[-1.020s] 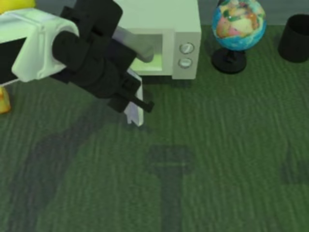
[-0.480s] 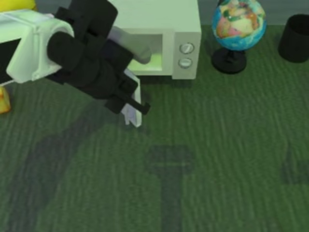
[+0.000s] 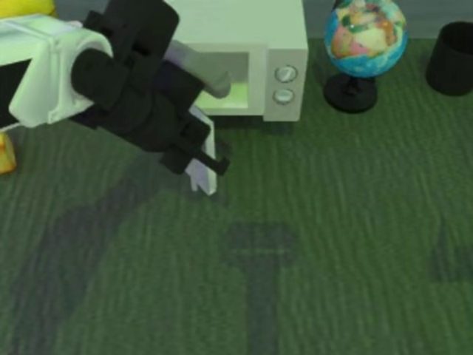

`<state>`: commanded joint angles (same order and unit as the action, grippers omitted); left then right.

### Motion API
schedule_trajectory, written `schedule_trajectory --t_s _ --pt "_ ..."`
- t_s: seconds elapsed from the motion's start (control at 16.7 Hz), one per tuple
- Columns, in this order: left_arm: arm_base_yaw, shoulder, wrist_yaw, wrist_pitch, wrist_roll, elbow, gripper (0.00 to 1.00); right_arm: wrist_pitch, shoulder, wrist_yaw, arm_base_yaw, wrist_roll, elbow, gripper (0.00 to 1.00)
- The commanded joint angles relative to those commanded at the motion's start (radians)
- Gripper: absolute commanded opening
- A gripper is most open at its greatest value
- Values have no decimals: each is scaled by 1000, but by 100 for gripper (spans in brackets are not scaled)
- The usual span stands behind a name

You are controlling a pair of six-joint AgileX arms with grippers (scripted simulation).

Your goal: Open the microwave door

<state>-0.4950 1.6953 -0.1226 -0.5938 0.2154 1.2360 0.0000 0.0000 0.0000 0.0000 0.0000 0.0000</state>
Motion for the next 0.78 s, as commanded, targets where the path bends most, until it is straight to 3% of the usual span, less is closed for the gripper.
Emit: schedule_trajectory --t_s 0.78 --pt "2 -2 -13 -2 12 -6 0 0 0 0 0 0 0 100"
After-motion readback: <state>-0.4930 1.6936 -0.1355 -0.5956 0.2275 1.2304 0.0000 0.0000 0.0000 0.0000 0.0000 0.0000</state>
